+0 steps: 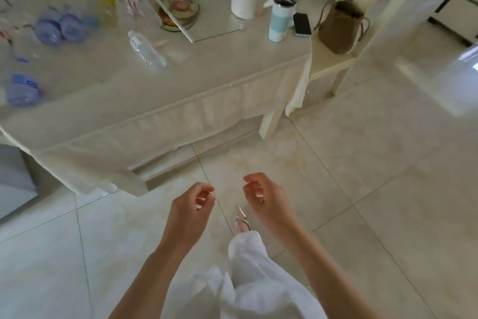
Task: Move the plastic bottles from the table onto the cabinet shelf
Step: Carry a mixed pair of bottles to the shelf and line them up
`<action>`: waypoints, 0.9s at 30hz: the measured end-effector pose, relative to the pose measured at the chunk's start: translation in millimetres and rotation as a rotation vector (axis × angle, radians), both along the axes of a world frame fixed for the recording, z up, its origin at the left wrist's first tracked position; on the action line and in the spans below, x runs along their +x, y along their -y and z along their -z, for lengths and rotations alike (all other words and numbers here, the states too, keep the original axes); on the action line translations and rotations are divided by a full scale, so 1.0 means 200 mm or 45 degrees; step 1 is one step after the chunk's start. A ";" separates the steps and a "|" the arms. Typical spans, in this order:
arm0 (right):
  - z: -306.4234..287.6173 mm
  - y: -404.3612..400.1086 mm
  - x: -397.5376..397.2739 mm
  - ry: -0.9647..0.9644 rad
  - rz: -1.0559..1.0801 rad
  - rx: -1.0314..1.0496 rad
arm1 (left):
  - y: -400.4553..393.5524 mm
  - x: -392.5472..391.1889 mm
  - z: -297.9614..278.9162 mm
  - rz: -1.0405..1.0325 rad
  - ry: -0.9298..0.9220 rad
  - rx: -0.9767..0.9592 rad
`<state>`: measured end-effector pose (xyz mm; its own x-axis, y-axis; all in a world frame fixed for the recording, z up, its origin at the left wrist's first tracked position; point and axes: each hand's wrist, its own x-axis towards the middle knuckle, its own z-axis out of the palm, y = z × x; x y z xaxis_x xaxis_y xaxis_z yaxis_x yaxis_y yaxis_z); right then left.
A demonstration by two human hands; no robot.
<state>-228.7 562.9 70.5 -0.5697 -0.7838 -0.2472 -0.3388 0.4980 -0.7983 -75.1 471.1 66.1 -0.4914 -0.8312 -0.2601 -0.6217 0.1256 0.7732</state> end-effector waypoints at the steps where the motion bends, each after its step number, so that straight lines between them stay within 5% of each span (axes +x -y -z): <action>1: 0.01 0.07 -0.04 -0.007 -0.023 0.004 | 0.06 -0.04 0.00 -0.030 -0.008 0.001; 14: -0.11 1.03 -0.57 -0.070 -0.421 -0.029 | 0.83 -0.49 -0.11 -0.357 -0.060 -0.001; 27: -0.01 1.81 -0.34 0.027 -0.683 0.036 | 1.44 -0.27 0.01 -0.606 -0.001 0.115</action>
<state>-296.9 200.2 71.8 -0.0859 -0.9563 -0.2794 -0.5353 0.2808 -0.7966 -128.4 182.3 63.9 -0.0627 -0.9378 -0.3416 -0.5929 -0.2403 0.7686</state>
